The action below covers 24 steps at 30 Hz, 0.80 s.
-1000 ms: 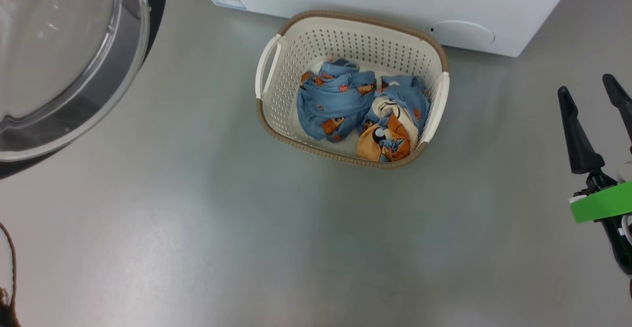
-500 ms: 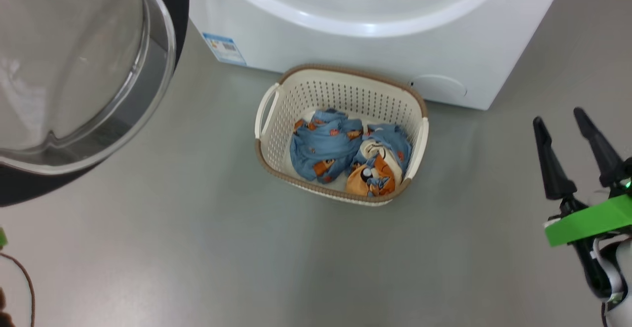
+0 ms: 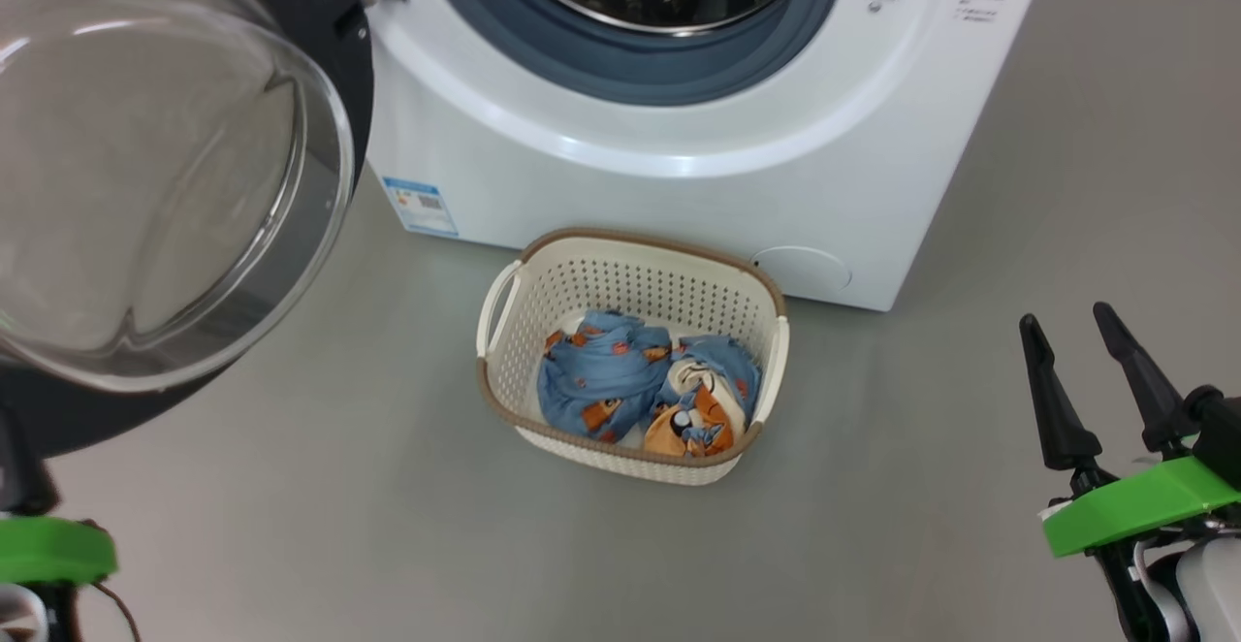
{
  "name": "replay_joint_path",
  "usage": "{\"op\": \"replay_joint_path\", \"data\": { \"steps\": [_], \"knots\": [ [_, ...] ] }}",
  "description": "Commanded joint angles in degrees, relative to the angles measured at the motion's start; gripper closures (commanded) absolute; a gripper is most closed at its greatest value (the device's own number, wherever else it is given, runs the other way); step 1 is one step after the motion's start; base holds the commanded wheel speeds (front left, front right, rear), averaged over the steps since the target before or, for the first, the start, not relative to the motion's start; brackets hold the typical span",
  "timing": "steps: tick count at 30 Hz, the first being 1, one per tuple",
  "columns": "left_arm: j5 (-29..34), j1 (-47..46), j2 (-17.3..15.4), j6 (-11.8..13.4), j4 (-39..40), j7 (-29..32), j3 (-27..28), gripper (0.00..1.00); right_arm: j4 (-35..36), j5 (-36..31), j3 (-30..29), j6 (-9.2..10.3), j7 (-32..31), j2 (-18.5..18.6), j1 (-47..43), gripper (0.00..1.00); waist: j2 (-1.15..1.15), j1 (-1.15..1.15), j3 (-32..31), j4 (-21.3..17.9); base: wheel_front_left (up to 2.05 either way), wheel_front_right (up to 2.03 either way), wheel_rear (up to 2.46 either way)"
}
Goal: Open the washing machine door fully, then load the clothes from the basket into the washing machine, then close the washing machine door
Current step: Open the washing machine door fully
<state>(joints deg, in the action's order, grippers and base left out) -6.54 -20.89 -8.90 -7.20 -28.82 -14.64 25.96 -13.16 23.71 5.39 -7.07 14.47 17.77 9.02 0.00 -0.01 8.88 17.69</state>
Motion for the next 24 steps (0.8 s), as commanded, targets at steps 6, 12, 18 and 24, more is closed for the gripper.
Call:
{"op": "replay_joint_path", "data": {
  "steps": [6,12,18,24],
  "knots": [
    [-1.72,4.95,-0.64,-0.27,4.77,-0.36,-4.04,0.0,0.98,-0.6,0.58,-0.42,0.52,-0.5,-1.93,0.0,0.0,0.01,-4.02,-4.43,0.0,0.0,0.0],
    [-3.04,8.03,0.39,-0.27,6.64,-0.36,-7.71,0.0,0.87,-0.85,0.34,-0.42,0.52,-0.89,-2.86,0.0,0.0,0.01,-5.2,-7.05,0.0,0.0,0.0],
    [-4.22,10.45,1.88,-0.28,9.09,-0.36,-9.96,0.0,0.96,-0.89,0.06,-0.42,0.52,-0.98,-3.39,0.0,0.0,0.01,-5.81,-10.58,0.0,0.0,0.0],
    [-5.01,12.31,3.12,-0.28,10.71,-0.36,-12.34,0.0,1.07,-0.93,0.13,-0.42,0.52,-1.0,-3.56,0.0,0.0,0.01,-5.73,-14.19,0.0,0.0,0.0]
  ]
}}
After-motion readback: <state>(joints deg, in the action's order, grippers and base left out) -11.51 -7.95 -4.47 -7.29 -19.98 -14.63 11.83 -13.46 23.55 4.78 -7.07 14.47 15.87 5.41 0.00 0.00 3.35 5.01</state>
